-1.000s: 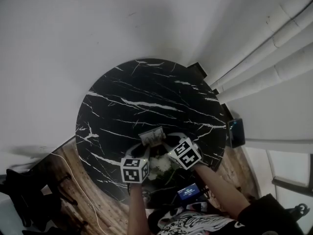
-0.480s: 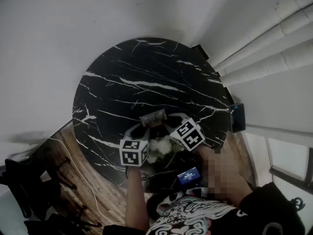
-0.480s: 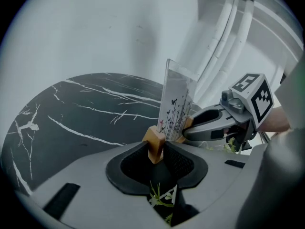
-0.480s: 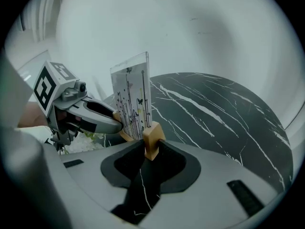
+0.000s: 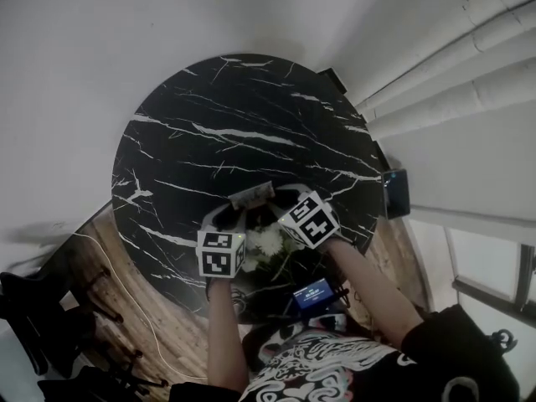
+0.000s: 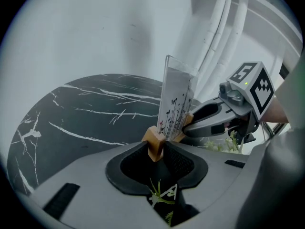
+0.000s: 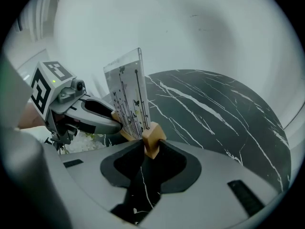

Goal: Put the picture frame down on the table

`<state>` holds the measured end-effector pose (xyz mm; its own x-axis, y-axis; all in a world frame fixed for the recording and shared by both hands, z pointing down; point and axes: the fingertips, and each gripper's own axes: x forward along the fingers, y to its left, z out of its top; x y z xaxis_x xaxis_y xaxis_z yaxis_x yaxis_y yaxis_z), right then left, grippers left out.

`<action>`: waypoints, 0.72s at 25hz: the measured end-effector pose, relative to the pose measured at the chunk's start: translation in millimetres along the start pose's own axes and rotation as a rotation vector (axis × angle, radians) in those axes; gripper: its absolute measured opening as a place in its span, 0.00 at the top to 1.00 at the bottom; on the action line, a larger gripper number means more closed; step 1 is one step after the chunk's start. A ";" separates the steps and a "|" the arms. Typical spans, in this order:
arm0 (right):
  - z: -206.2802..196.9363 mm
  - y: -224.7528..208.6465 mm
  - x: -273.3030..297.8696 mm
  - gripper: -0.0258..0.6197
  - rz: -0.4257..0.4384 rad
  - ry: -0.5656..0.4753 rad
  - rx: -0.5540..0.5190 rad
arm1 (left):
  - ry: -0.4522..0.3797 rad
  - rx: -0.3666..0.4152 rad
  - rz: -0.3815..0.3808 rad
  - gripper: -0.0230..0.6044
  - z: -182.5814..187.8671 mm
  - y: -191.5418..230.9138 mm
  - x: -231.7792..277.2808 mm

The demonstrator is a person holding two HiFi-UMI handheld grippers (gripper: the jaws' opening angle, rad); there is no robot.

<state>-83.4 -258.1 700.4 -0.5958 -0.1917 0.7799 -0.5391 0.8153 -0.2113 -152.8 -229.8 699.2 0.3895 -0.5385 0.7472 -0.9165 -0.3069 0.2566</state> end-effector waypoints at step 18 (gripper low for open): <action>-12.4 4.4 -5.2 0.82 0.011 0.059 0.042 | 0.007 -0.030 0.020 0.80 -8.4 -2.9 -4.6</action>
<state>-75.3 -246.8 702.7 -0.5666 -0.1492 0.8103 -0.5577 0.7934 -0.2439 -152.7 -219.9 700.2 0.3706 -0.5390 0.7564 -0.9265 -0.2722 0.2599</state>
